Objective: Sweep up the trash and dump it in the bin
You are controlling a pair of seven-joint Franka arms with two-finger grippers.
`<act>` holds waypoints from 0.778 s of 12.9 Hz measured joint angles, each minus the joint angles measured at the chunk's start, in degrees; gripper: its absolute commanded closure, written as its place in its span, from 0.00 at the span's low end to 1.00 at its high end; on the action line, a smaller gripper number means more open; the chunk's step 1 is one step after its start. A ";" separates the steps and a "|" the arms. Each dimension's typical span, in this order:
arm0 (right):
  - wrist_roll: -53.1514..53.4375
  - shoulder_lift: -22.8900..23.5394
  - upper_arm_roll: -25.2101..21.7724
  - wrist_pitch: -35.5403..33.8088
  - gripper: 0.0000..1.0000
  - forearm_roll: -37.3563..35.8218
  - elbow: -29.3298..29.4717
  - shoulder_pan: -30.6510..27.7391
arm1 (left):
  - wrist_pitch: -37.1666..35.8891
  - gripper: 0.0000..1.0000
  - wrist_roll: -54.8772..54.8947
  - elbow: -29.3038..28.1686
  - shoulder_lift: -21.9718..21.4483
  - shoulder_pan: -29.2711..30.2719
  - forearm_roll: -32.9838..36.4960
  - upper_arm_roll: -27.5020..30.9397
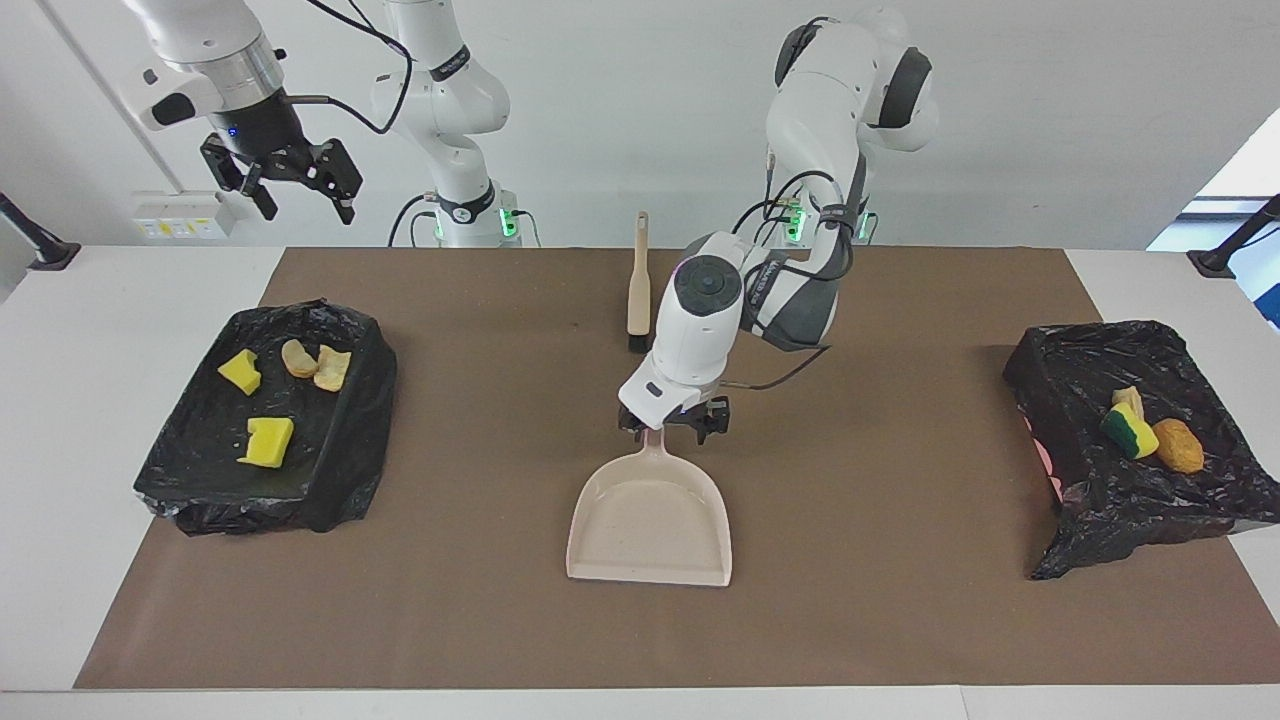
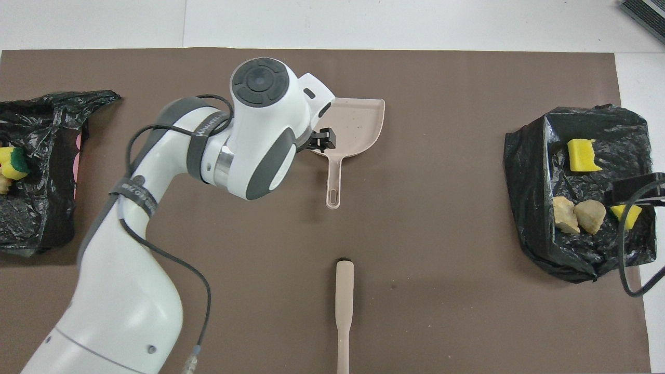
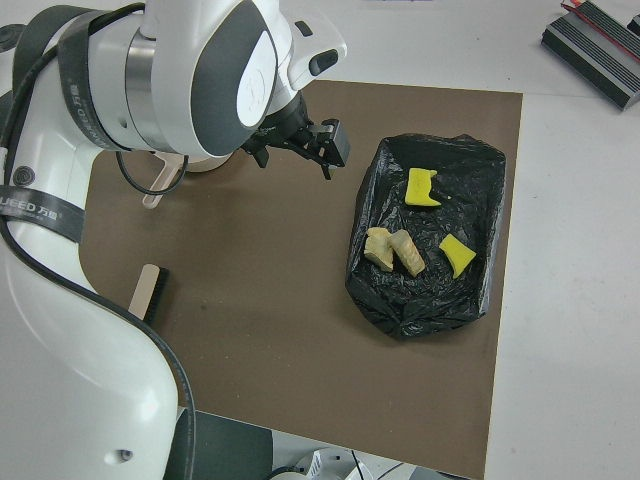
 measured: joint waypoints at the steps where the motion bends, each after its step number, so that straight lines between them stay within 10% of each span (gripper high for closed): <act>1: 0.00 -0.03 0.01 0.00 0.00 0.00 0.00 0.01 | -0.07 0.00 2.20 -3.21 -3.60 1.68 0.01 0.04; 10: 0.00 -0.19 -0.03 0.00 0.00 0.00 -0.25 0.04 | -13.81 0.00 23.69 -13.58 -27.39 16.56 1.19 0.41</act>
